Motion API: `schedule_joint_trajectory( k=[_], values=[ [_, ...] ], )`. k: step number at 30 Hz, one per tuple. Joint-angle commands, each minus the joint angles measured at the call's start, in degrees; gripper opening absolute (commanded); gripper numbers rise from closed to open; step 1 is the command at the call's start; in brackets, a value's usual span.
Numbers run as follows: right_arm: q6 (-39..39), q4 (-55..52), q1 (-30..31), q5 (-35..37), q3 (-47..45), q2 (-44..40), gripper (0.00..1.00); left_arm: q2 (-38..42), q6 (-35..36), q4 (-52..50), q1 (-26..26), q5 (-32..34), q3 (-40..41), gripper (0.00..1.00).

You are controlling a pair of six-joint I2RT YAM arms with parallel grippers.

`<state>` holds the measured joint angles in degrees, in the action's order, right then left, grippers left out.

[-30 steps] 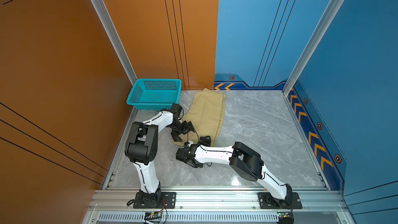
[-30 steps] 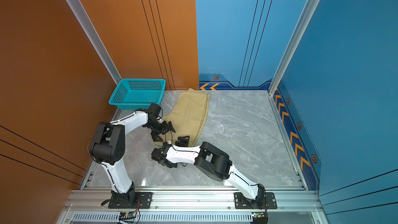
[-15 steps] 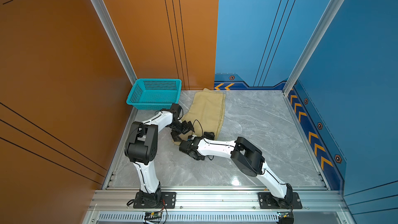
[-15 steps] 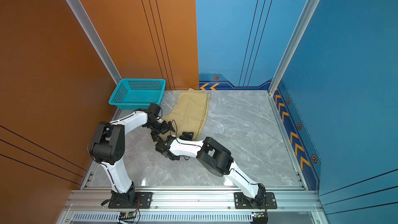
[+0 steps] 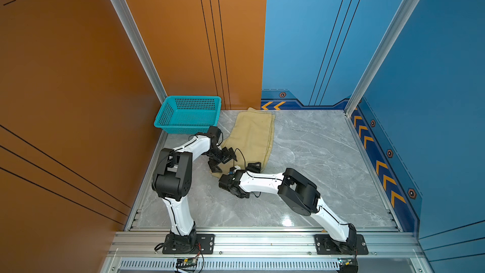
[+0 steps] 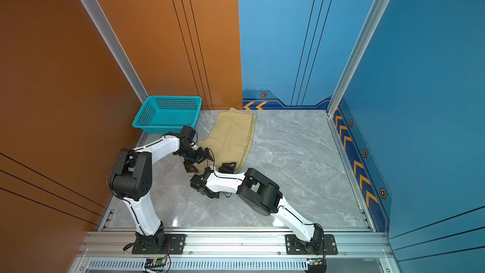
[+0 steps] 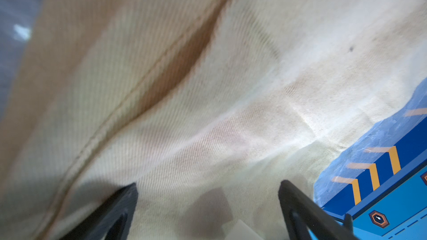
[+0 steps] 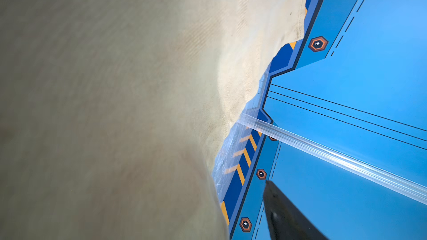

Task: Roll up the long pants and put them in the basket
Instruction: Roll the long pant at the center of the board.

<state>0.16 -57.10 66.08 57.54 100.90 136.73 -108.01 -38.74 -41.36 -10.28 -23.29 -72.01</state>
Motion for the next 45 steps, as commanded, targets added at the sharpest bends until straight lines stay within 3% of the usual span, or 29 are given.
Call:
schedule_joint_trajectory(
  k=[1,4,12,24,25,27,30,31,40,45],
  values=[
    [-0.6,3.4,1.2,-22.9,-3.0,7.5,0.73,-0.9,1.6,-1.8,1.2,3.6,2.6,0.98],
    [-0.8,3.5,1.9,-22.2,-2.9,6.8,0.73,-0.6,1.7,-1.8,1.3,3.8,2.6,0.99],
    [-1.7,2.8,2.3,-23.2,-0.1,8.8,0.48,-0.1,1.5,-1.8,0.9,3.7,2.8,0.99],
    [-2.6,1.8,-1.5,-25.4,1.6,10.7,0.35,3.1,1.6,-1.9,2.1,2.1,3.5,0.99],
    [-2.8,1.7,-1.9,-25.5,1.7,10.8,0.32,3.4,1.6,-1.9,2.1,1.9,3.6,0.99],
    [-3.2,1.4,-2.3,-25.8,3.6,11.4,0.14,4.1,1.7,-1.9,2.0,1.5,3.8,0.99],
    [-2.9,0.2,-2.5,-26.9,4.0,10.9,0.0,4.9,2.0,-2.0,2.3,0.7,3.7,0.99],
    [-2.7,0.0,-2.3,-27.3,3.7,10.3,0.0,5.2,2.1,-1.9,2.5,0.8,3.7,0.99],
    [7.6,-3.3,-1.3,-48.2,2.4,-3.1,0.0,4.8,3.2,-2.1,6.2,-0.6,-0.7,0.98],
    [11.5,-2.7,-3.8,-58.2,0.6,-8.1,0.0,4.9,2.6,-2.2,8.4,-2.7,-4.7,0.98]
  ],
)
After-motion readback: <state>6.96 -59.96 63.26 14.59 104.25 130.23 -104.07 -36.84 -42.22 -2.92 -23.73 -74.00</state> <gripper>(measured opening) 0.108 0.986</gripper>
